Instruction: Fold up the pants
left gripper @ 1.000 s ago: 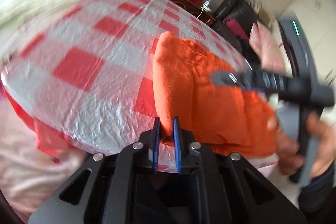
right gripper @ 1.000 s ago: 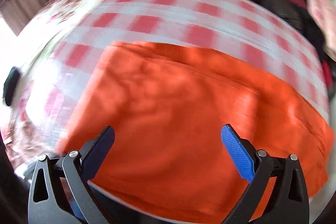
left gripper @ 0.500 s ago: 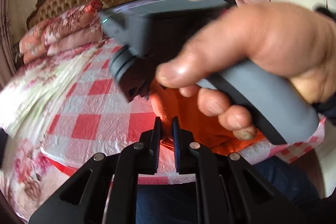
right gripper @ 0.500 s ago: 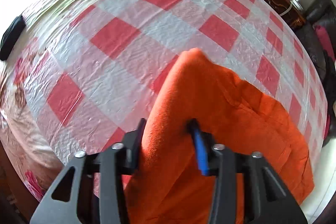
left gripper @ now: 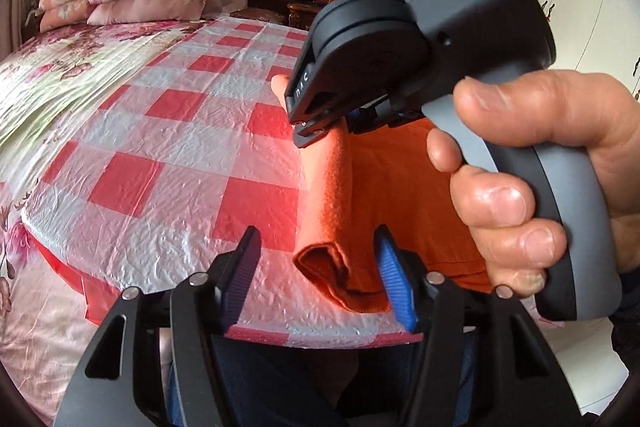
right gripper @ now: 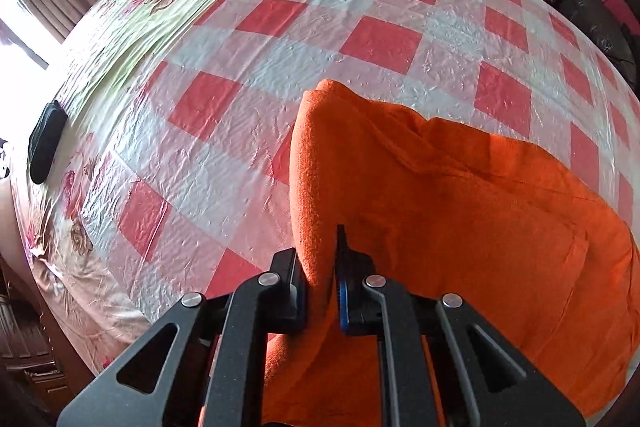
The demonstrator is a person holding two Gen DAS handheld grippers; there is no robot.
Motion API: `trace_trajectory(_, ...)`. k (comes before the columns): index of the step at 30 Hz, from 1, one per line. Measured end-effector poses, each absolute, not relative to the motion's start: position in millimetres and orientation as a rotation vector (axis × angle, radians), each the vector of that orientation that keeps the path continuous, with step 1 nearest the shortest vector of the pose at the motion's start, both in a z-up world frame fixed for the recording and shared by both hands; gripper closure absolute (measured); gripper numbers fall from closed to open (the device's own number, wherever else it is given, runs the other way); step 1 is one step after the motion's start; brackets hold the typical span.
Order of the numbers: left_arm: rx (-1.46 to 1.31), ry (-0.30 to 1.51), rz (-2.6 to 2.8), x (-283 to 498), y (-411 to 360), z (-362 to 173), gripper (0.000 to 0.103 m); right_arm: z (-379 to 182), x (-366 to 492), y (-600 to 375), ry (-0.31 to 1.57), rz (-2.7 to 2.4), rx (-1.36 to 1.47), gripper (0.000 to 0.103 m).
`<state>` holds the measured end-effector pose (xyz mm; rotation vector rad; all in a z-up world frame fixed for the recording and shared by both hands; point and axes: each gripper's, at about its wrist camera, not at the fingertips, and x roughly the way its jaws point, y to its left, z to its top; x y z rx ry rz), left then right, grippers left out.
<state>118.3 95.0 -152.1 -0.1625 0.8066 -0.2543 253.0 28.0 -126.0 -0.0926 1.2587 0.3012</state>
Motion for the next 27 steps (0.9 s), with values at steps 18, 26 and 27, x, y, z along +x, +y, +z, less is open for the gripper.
trace_trajectory(18, 0.0, 0.728, -0.249, 122, 86, -150, 0.094, -132, 253, 40, 1.282, 0.273, -0.137, 0.08)
trace_trajectory(26, -0.052, 0.723, -0.227, 123, 107, -148, 0.094, -130, 256, 63, 1.256, 0.303, -0.158, 0.091)
trace_trajectory(27, -0.057, 0.719, -0.212, 124, 112, -146, 0.094, -128, 257, 67, 1.251, 0.313, -0.152, 0.092)
